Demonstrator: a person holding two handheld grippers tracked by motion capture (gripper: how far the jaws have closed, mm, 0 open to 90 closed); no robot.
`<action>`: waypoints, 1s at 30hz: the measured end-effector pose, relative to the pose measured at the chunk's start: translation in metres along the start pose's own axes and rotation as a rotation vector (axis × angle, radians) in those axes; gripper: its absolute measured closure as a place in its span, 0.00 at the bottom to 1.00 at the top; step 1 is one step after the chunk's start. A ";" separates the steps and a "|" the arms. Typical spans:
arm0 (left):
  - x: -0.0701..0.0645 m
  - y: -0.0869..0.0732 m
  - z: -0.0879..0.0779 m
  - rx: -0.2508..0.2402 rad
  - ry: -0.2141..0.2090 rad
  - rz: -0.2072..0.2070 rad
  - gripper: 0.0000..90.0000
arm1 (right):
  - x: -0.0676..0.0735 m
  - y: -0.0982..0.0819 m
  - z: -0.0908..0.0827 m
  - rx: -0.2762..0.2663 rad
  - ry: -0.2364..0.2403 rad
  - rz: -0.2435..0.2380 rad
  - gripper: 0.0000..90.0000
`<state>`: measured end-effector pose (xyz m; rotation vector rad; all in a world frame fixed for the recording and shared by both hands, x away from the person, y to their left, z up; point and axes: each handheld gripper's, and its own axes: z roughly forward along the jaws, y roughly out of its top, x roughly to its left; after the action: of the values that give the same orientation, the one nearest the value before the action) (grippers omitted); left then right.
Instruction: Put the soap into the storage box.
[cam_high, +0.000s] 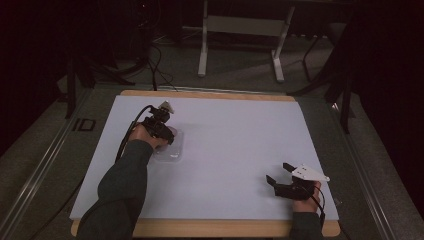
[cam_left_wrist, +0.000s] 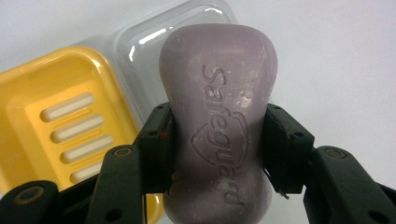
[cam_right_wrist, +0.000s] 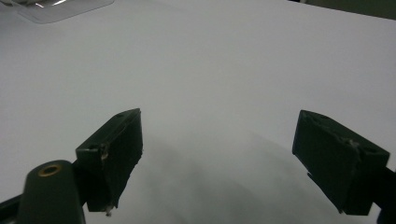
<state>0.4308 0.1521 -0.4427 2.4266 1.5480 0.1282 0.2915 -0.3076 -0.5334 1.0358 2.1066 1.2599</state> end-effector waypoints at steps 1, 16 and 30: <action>0.001 0.000 0.000 0.001 -0.001 0.000 0.56 | 0.000 0.000 0.000 0.000 0.000 0.000 0.18; 0.010 -0.003 -0.002 -0.003 0.000 -0.031 0.56 | 0.000 0.000 0.000 0.000 0.000 0.000 0.18; 0.017 -0.006 -0.005 -0.013 -0.003 -0.064 0.56 | 0.000 0.000 0.000 -0.002 0.002 0.002 0.18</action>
<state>0.4322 0.1706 -0.4404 2.3633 1.6157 0.1220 0.2916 -0.3079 -0.5334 1.0369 2.1057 1.2638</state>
